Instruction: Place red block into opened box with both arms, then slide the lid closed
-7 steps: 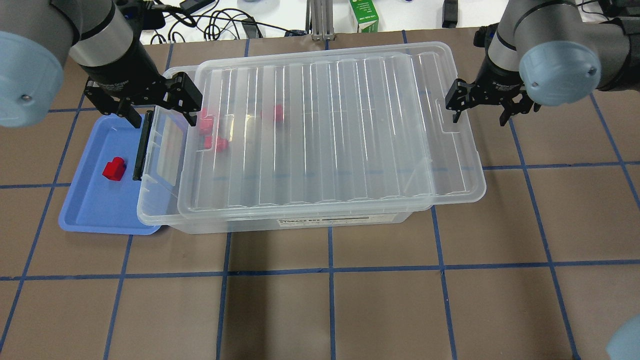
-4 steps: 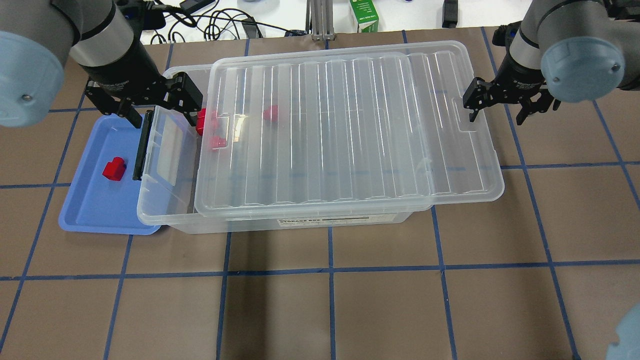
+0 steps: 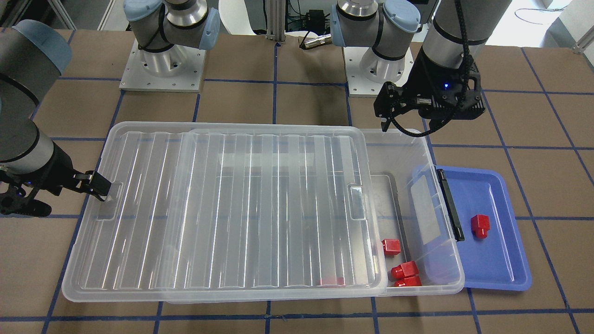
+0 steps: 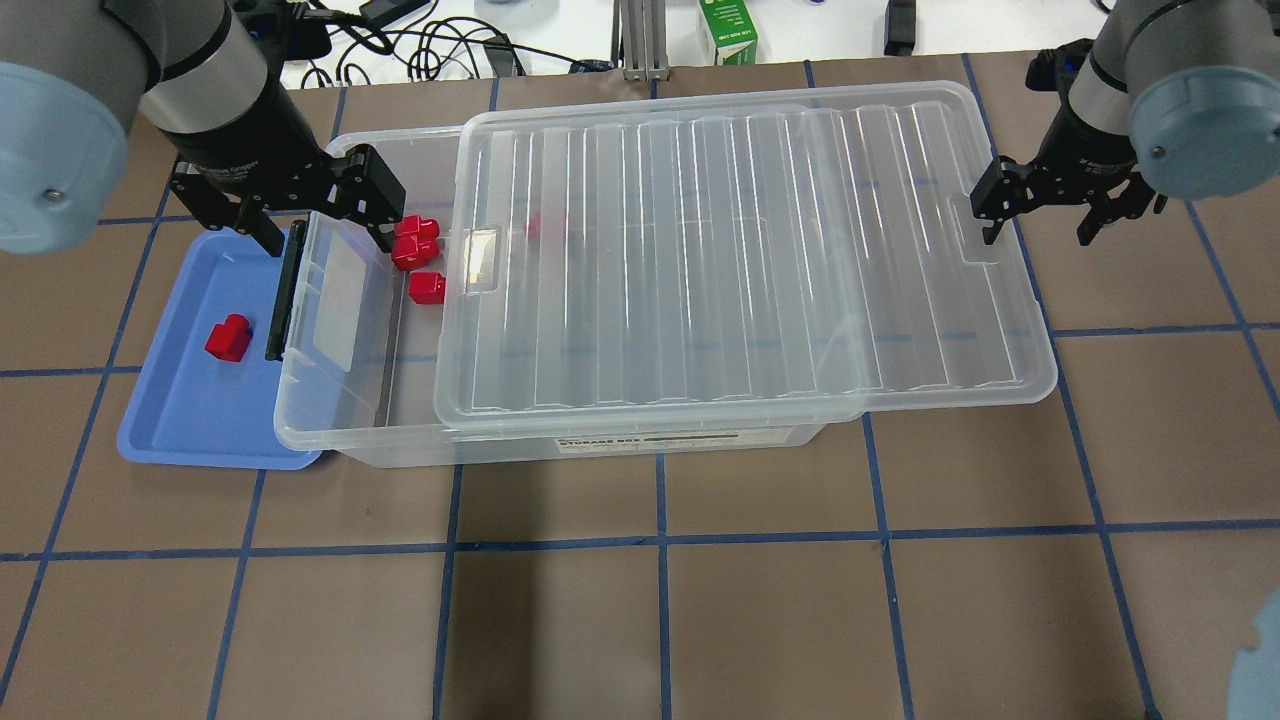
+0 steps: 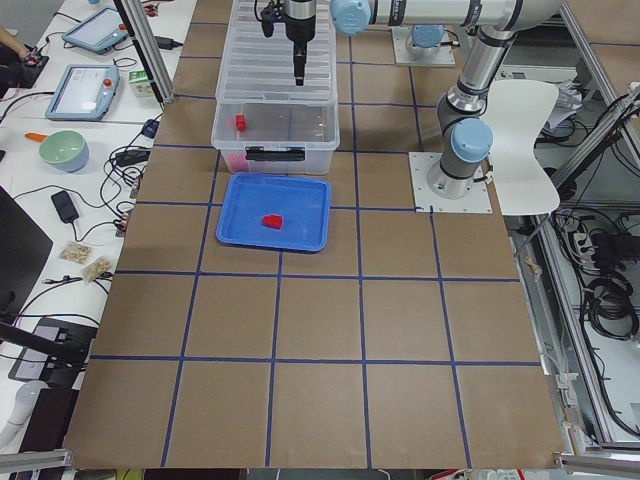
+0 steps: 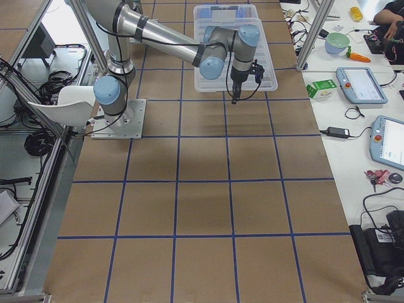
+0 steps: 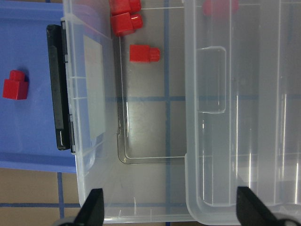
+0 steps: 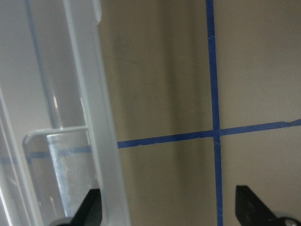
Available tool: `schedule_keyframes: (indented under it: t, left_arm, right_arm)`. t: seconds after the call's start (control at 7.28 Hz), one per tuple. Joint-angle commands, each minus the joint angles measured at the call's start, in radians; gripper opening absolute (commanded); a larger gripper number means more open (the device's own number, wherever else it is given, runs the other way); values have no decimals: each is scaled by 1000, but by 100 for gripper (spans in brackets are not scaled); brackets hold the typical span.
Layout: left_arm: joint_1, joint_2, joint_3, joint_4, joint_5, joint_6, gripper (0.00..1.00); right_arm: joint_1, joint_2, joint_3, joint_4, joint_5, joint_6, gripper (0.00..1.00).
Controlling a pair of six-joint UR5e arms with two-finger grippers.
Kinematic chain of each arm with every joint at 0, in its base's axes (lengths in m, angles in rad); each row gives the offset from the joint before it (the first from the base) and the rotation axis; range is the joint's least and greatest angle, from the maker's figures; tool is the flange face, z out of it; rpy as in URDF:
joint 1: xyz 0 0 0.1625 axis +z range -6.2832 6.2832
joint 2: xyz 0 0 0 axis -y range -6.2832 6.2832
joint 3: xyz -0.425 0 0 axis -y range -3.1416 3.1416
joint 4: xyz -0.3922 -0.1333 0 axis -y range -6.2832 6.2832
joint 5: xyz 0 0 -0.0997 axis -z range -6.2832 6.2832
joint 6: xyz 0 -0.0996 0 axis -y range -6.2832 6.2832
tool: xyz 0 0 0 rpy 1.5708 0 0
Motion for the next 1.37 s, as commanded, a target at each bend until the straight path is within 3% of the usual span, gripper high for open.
schedule_keyframes:
  t: [0.0,1.24]
  left_arm:
    - [0,0,0,2,0,0,100]
    - [0,2,2,2,-5,0,100]
  right_arm:
    - [-11,0,1,-3,-2,-11,100]
    - [-35,-2,-6,-1,-47,-77,100]
